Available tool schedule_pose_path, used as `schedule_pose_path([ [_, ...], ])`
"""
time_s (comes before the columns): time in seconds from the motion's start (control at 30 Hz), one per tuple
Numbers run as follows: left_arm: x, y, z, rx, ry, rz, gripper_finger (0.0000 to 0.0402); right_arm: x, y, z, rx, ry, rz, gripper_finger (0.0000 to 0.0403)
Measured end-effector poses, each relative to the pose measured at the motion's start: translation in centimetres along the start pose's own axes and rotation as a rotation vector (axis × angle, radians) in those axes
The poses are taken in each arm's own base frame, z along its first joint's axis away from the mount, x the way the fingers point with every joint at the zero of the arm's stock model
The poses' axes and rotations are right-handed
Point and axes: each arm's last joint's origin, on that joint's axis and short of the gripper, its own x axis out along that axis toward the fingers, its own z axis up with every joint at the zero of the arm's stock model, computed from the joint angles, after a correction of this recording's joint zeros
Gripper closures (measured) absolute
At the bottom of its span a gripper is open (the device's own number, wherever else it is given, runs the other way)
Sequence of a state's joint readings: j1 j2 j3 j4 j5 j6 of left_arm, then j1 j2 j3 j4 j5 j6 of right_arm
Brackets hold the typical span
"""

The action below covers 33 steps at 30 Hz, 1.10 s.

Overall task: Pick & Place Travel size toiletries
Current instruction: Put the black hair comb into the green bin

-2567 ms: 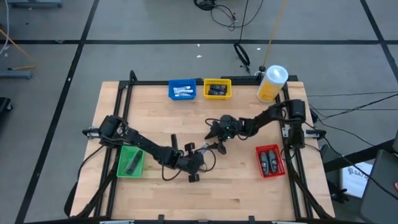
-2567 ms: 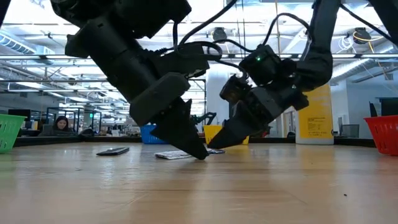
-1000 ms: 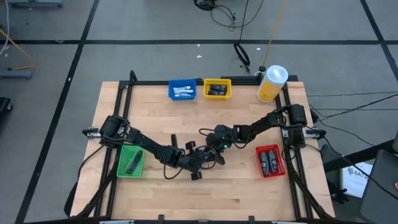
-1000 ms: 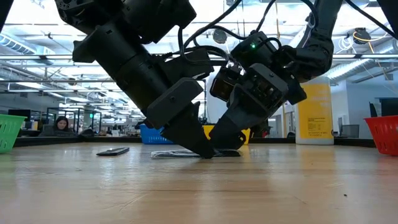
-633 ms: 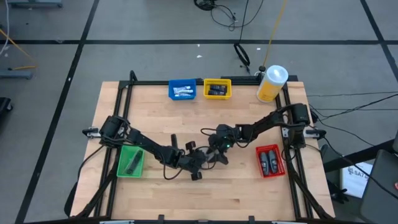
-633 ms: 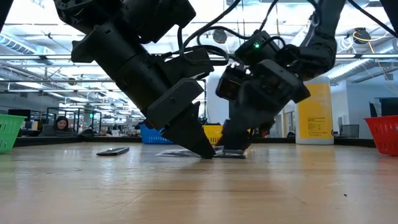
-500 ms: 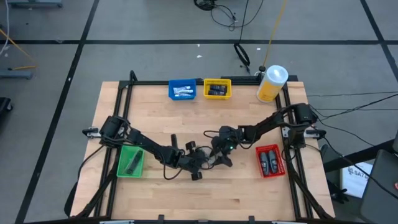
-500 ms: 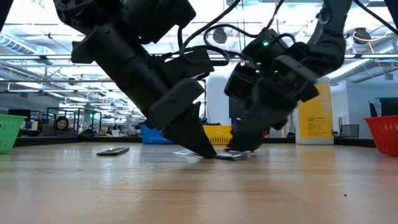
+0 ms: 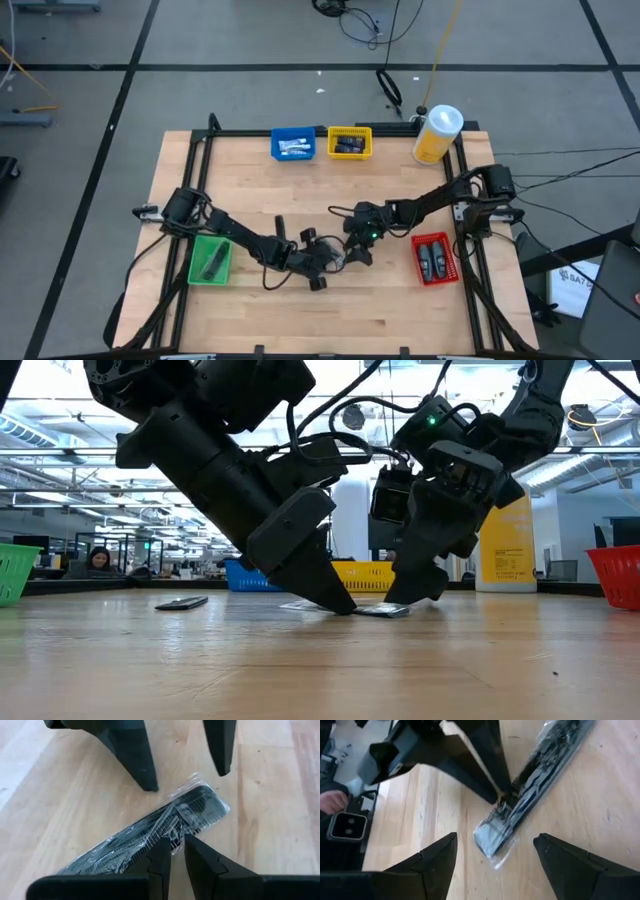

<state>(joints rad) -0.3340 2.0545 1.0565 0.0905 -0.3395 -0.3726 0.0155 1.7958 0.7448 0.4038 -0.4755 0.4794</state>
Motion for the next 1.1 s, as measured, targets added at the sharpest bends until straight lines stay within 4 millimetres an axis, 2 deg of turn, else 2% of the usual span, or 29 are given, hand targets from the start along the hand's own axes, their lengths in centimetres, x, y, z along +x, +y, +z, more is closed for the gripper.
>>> schedule_pose_path([
  [0.3,-1.3,-0.3,0.9,-0.132,-0.016,-0.063,0.0339,0.1,0.0,0.0,0.063,0.001,-0.005,0.0122],
  [0.4,-1.5,-0.6,1.3,-0.146,-0.033,-0.132,0.0339,0.1,0.0,0.0,0.066,-0.003,-0.004,0.0122],
  [0.6,-0.5,-0.6,1.1,-0.186,-0.039,-0.151,0.0339,0.1,0.2,0.1,0.072,-0.017,0.005,0.0122],
  [0.93,2.2,0.4,0.3,-0.244,-0.050,-0.149,0.0339,0.7,0.7,-0.2,0.054,-0.017,-0.001,0.0122],
  [1.1,2.8,0.6,0.1,-0.246,-0.056,-0.146,0.0339,0.7,0.7,-0.2,0.054,-0.017,0.000,0.0122],
])
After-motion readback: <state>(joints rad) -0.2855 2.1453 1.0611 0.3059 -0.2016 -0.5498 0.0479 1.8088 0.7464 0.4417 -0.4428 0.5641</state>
